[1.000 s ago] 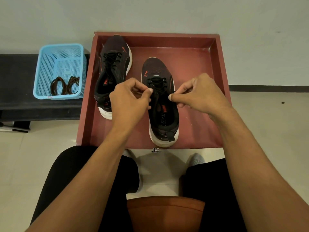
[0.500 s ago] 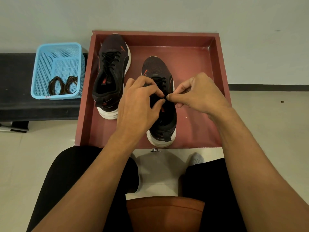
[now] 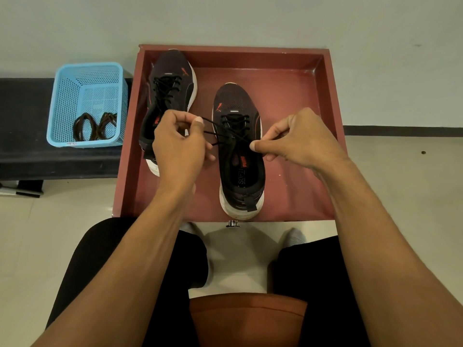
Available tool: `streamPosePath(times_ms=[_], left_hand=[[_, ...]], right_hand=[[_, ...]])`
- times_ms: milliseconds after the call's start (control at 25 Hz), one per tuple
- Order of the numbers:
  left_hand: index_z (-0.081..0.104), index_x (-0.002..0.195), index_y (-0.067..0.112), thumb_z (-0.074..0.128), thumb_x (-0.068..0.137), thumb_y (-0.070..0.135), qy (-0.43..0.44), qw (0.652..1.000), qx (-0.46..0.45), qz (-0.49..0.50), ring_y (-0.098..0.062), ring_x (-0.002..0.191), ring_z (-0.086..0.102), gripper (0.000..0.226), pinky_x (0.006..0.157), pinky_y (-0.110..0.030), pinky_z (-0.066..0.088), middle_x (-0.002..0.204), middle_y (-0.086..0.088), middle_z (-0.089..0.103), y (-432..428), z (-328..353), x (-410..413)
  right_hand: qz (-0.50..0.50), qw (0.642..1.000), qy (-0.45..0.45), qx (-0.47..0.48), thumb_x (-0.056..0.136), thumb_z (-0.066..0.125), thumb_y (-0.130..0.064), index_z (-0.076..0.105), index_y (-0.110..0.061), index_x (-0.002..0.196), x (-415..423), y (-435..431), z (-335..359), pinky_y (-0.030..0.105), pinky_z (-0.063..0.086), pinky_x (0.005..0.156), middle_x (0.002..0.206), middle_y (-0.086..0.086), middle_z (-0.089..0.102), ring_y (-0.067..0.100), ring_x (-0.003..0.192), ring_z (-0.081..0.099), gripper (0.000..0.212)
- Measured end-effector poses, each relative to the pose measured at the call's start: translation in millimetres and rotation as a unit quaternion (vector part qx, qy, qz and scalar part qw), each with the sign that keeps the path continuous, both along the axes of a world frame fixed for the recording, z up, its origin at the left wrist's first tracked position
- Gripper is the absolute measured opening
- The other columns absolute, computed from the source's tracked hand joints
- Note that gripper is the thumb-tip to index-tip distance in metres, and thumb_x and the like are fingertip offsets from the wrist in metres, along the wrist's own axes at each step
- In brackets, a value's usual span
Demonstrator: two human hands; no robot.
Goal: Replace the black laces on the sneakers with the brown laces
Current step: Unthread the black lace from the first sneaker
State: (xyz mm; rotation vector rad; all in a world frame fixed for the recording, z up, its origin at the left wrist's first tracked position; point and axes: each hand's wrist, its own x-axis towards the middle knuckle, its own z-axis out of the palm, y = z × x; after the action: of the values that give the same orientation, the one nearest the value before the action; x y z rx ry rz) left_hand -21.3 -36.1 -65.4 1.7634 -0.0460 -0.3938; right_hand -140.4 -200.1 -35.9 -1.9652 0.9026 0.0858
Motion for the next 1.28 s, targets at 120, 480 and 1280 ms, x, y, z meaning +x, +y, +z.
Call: streamPosePath(times_ms=[120, 480, 1280], left_hand=[[0.059, 0.11, 0.005, 0.058, 0.105, 0.01, 0.013, 0.999, -0.038, 0.034, -0.013, 0.055, 0.064, 0.007, 0.051, -0.031, 0.055, 0.108, -0.013, 0.067, 1, 1, 2], [0.075, 0.114, 0.036, 0.074, 0.09, 0.028, -0.334, 0.881, 0.21, -0.262, -0.003, 0.099, 0.058, 0.026, 0.067, -0.018, 0.05, 0.133, 0.013, 0.046, -2, 1, -22], [0.081, 0.097, 0.034, 0.084, 0.084, 0.045, -0.28, 0.893, 0.231, -0.266, 0.002, 0.1, 0.046, 0.017, 0.067, -0.009, 0.031, 0.115, 0.014, 0.049, -6, -8, -24]], right_hand=[[0.0, 1.0, 0.0, 0.002, 0.08, 0.09, -0.035, 0.082, -0.021, 0.076, 1, 0, -2, 0.021, 0.049, 0.071, 0.063, -0.003, 0.075, 0.001, 0.061, 0.07, 0.018], [0.005, 1.0, -0.007, -0.01, 0.081, 0.09, -0.032, 0.081, -0.019, 0.075, 1, -1, -3, 0.02, 0.051, 0.067, 0.062, -0.002, 0.075, 0.002, 0.059, 0.07, 0.017], [0.012, 1.0, -0.015, -0.011, 0.081, 0.09, -0.035, 0.081, -0.022, 0.073, 1, -2, -7, 0.042, 0.064, 0.084, 0.063, 0.001, 0.075, 0.014, 0.069, 0.077, 0.018]])
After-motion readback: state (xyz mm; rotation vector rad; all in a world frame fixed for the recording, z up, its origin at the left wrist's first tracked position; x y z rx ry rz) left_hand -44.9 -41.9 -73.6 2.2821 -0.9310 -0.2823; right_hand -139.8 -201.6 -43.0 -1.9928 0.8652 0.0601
